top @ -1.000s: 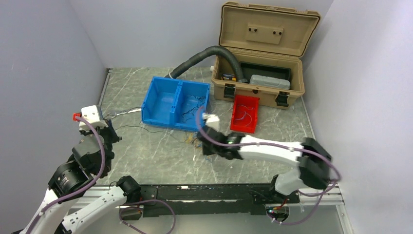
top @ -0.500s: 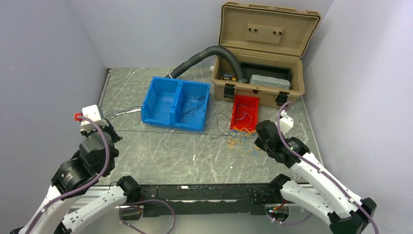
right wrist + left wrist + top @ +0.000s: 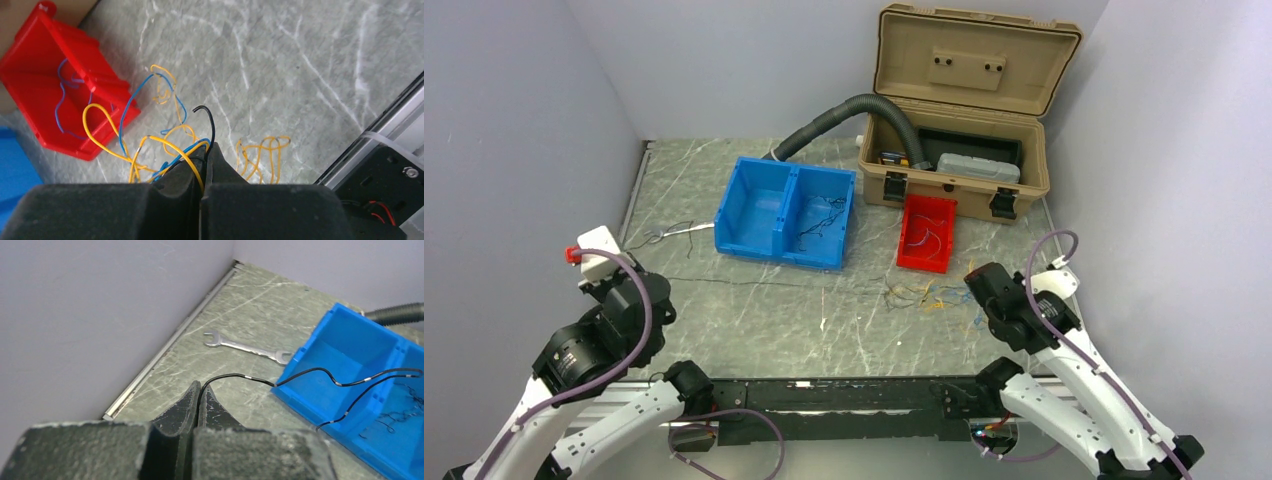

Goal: Untangle the cables

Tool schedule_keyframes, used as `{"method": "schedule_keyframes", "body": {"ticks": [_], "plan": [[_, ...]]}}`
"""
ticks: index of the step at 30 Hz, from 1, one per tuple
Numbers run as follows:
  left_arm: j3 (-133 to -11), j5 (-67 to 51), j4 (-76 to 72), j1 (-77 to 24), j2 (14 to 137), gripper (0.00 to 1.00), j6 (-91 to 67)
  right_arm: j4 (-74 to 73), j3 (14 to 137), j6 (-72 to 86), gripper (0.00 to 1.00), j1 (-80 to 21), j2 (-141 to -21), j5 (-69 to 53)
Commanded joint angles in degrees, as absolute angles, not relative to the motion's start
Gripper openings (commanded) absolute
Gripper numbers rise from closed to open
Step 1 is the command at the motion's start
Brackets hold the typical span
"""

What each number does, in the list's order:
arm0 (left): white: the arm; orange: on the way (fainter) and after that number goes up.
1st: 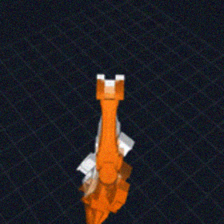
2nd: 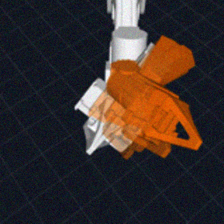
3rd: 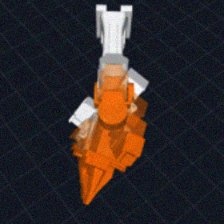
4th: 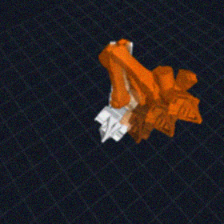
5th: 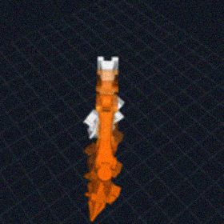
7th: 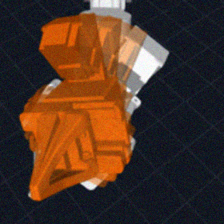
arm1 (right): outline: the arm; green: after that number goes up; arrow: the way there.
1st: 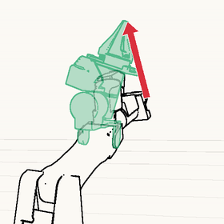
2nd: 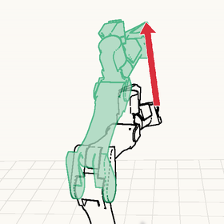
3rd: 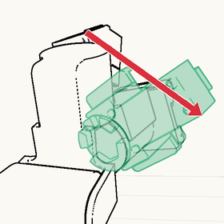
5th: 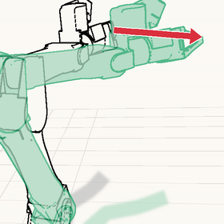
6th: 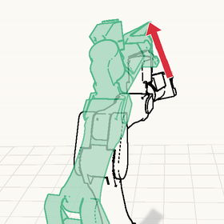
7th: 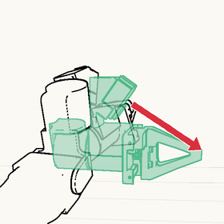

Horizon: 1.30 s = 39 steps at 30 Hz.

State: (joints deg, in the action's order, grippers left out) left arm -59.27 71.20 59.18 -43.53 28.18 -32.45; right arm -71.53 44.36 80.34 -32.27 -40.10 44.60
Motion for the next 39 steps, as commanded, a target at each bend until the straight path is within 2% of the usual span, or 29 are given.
{"method": "schedule_keyframes", "body": {"ticks": [1,6,8,10,12,14,16,17,19,20,22,26,32,36,39], "plan": [[-60.2,80.0,69.2,-43.1,28.2,0.00,-43.8,-81.2,47.0,89.0,0.00,-31.8,-38.9,52.0],[-62.8,83.1,89.4,-43.1,28.5,0.00,-67.2,-86.0,47.1,96.4,0.00,-31.9,-32.0,55.4],[-62.3,83.3,90.0,-42.9,26.7,0.00,-70.1,-84.5,46.7,94.3,0.00,-31.9,-28.1,56.2],[-59.8,81.8,80.0,-42.9,23.8,0.00,-60.3,-78.2,45.8,85.8,0.00,-31.8,-26.7,55.1],[-54.3,76.3,59.2,-43.0,20.4,0.00,-39.2,-73.1,45.3,79.3,0.00,-31.9,-28.4,52.1],[-47.5,66.1,39.5,-43.0,17.7,0.00,-21.9,-67.9,45.2,71.7,0.00,-31.9,-31.2,48.3],[-44.8,56.6,31.8,-43.0,17.0,0.02,-16.8,-66.3,45.5,69.8,0.06,-31.9,-33.5,46.0],[-45.1,53.8,31.6,-43.0,17.8,0.02,-17.1,-63.0,45.5,65.7,0.15,-31.9,-34.1,44.4],[-46.5,50.0,32.2,-43.0,20.2,0.00,-16.3,-57.1,45.1,56.1,0.60,-31.9,-34.2,39.1],[-47.6,48.4,32.7,-42.9,21.8,0.00,-16.0,-53.6,44.6,51.0,0.71,-31.9,-33.8,35.4],[-49.7,45.6,34.0,-43.0,25.0,0.00,-15.4,-44.7,42.1,41.2,0.81,-31.9,-32.3,25.2],[-51.5,43.8,35.5,-42.9,27.4,0.00,-14.9,-34.6,39.8,32.7,0.86,-31.9,-31.9,10.0],[-51.1,44.7,32.9,-42.9,25.3,0.00,-11.9,-29.8,42.5,24.1,0.86,-32.8,-43.5,-6.7],[-51.7,46.3,33.3,-42.9,24.5,0.00,-11.1,-28.3,45.2,29.7,0.89,-34.6,-51.4,-4.7],[-51.6,47.0,34.1,-42.9,24.0,0.00,-10.9,-24.3,44.0,43.0,0.93,-37.3,-53.6,1.0]]}}
